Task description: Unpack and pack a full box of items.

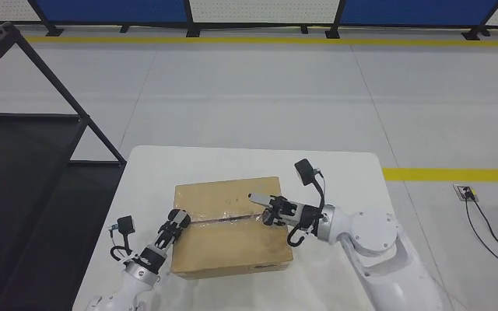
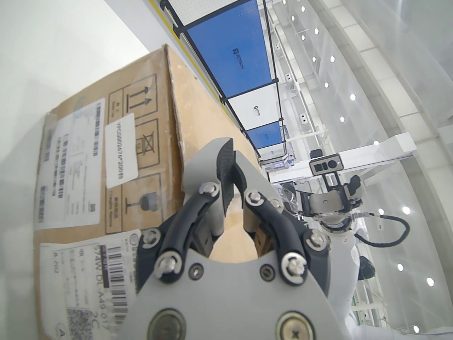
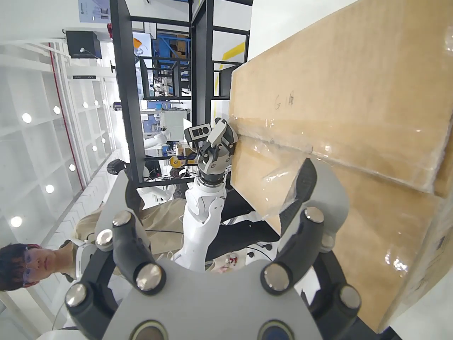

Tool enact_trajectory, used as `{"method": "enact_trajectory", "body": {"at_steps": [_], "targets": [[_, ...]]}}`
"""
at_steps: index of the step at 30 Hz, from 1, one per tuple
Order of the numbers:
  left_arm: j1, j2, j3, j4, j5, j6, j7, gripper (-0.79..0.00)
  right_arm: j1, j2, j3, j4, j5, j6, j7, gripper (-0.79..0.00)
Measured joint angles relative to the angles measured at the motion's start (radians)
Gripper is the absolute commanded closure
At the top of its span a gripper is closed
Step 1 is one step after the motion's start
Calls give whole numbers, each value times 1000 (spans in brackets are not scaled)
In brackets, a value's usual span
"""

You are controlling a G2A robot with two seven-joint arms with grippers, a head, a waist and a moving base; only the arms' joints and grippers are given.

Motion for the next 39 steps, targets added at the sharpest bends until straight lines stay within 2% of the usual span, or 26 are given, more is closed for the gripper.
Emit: {"method": "enact_trajectory", "body": {"at_steps": [11,16,25,39], "targets": [[-5,5,1,-9,26,35,-18,0,16,11,-19,-41,-48,-149,28,-785],[-7,8,3,-12,36,51,-29,0,19,16,-29,-53,-89,-171,23,-785],[-8,11,8,-18,49,72,-41,0,19,21,-62,-74,-231,-139,-40,-785],[3,15,16,-29,62,83,-26,0,22,41,-25,-114,-268,-47,65,-785]]}}
